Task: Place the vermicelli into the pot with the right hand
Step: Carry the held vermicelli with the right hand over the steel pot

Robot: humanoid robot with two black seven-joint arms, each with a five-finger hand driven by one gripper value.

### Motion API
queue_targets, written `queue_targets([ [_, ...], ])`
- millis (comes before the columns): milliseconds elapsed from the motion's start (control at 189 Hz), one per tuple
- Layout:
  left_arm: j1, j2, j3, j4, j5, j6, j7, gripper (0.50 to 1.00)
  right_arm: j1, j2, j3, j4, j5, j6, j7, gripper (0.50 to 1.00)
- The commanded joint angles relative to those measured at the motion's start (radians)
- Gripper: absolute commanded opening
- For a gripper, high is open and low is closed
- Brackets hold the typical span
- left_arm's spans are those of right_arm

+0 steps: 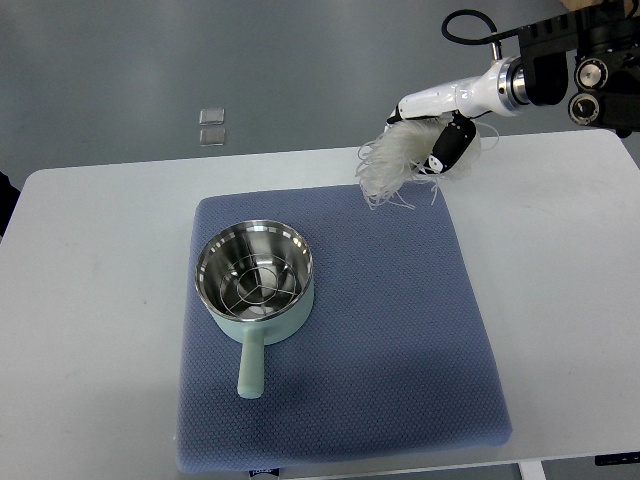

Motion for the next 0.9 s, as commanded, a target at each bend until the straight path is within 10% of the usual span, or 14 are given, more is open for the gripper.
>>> queue_targets([
  [0,-0.001,0.000,0.000,0.000,0.000,0.000,0.000,1.000,0.049,0.109,0.003,0.009,0.090,-0.012,0.000,0.500],
  [370,0.000,0.000,0.000,0.001,0.000,0.000,0.000,1.000,-0.037,0.538,-0.009,-0.186,0.139,-0.098,0.005,0.500],
  [894,0.005,0.000,0.000,0.001,0.000,0.000,0.000,1.000,-0.189,0.540,0.001,-0.316,0.131,-0.151,0.005,0.500],
])
